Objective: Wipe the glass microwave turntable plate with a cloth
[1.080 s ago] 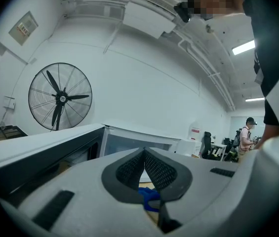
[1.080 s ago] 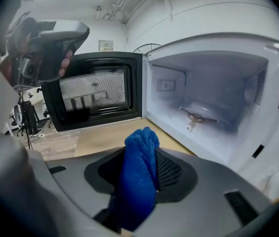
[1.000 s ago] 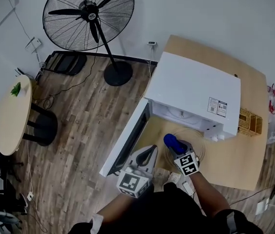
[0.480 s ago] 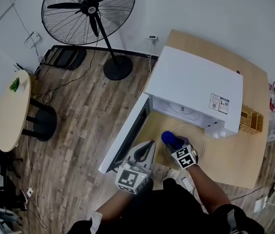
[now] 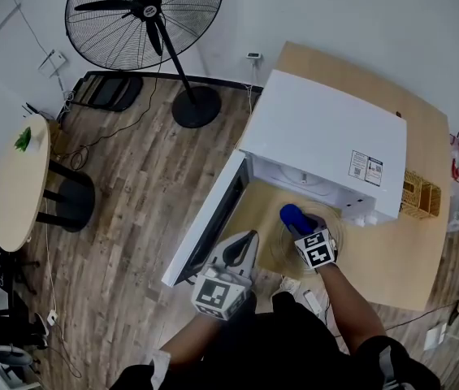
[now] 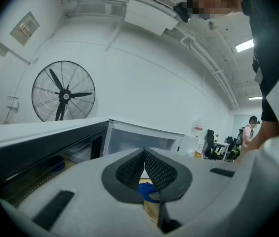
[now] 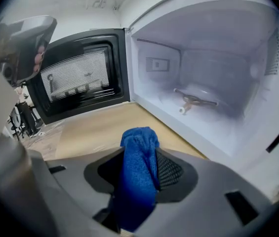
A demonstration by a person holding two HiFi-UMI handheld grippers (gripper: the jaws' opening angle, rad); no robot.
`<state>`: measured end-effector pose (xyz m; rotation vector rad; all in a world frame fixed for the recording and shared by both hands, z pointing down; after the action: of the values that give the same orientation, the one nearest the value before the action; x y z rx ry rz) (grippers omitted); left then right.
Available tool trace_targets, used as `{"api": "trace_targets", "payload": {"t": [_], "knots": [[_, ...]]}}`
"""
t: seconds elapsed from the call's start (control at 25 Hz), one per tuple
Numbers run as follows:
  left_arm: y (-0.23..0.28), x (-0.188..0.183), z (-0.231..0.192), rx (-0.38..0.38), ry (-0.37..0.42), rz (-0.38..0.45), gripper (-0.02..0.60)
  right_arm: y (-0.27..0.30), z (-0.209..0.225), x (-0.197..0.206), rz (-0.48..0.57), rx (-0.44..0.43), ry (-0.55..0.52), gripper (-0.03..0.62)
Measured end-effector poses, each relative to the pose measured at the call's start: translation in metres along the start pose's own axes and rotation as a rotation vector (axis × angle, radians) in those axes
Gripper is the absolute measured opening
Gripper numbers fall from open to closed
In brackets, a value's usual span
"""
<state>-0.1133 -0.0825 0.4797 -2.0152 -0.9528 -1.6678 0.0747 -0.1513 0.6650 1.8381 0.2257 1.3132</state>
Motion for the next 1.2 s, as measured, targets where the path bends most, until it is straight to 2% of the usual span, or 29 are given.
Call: {"api": "trace_targets", "payload": {"t": [0.4, 1.0, 1.12, 1.2], "knots": [[0.009, -0.001, -0.001, 0.010, 0.006, -0.006, 0.002, -0.004, 0.044, 0.012, -0.043, 0.127, 0.071, 0.161], [0.012, -0.010, -0.001, 0.031, 0.027, -0.020, 0.002, -0.035, 0.078, 0.042, -0.108, 0.342, 0.196, 0.161], [0.010, -0.013, -0.002, 0.029, 0.015, -0.014, 0.002, -0.038, 0.077, 0.044, -0.095, 0.360, 0.206, 0.161], [0.010, -0.014, -0.003, 0.033, 0.007, -0.009, 0.002, -0.043, 0.071, 0.036, -0.042, 0.337, 0.174, 0.161]]}}
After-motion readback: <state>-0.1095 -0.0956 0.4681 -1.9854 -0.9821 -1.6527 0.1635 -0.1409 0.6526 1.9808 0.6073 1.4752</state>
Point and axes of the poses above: the fingertips, and each gripper's own axes: y forward along the fingers, z to its right, x out of its underside, the point moved 6 cm from there along -y, backward along the fingers, and after that the axes turned 8 degrees about x, right-handed, at the moved point
